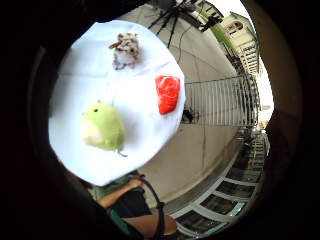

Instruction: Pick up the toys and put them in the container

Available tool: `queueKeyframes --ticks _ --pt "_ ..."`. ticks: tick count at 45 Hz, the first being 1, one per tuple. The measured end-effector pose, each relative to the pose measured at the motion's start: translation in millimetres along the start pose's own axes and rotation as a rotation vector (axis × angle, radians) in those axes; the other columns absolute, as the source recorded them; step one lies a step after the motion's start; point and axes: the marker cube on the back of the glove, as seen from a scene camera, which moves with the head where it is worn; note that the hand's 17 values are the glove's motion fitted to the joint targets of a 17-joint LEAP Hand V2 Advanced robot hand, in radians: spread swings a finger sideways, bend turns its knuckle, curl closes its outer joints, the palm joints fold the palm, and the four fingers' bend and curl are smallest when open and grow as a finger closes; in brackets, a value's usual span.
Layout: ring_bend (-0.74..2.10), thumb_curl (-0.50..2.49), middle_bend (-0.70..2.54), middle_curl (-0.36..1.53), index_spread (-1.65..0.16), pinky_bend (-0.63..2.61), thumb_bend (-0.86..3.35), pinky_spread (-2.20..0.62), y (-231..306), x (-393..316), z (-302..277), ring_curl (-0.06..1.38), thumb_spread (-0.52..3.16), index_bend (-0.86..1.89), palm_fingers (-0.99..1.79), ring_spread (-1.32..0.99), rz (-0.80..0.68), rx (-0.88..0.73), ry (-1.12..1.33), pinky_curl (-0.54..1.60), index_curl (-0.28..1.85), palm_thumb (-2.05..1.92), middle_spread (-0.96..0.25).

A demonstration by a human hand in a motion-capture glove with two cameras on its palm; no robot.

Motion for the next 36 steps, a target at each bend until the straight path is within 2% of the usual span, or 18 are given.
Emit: queueKeyframes --ticks 5,11,21,25,30,36 --pt "0.19 0.07 0.17 0.27 -0.30 0.69 -0.08 -0.05 11.5 -0.3 36.2 0.19 1.08 0.11 -0.08 -0.29 0.125 -0.016 -0.042 0.31 0.19 -0.11 -0.08" --pt "0.18 0.09 0.16 0.27 -0.31 0.84 -0.08 0.01 36.1 4.0 88.5 0.19 1.02 0.09 -0.10 -0.23 0.023 -0.076 -0.033 0.35 0.18 -0.11 -0.09" --pt "0.19 0.13 0.15 0.28 -0.32 1.01 -0.06 0.05 48.9 9.3 156.8 0.21 0.98 0.09 -0.12 -0.15 0.034 -0.191 -0.019 0.40 0.17 -0.08 -0.08" --pt "0.21 0.17 0.09 0.25 -0.32 1.23 0.04 0.05 53.6 12.2 177.4 0.22 1.05 0.06 -0.12 -0.09 0.052 -0.258 -0.021 0.44 0.15 0.10 -0.04" --pt "0.39 0.22 0.13 0.24 -0.32 1.37 0.14 -0.04 56.5 15.0 191.8 0.27 1.12 0.07 0.03 -0.07 0.054 -0.288 0.006 0.47 0.14 0.30 -0.02" --pt "0.95 0.31 0.16 0.23 -0.32 1.40 0.29 -0.27 63.2 10.1 186.4 0.39 1.19 -0.01 0.46 -0.19 0.105 -0.216 0.019 0.43 0.07 0.56 -0.03"
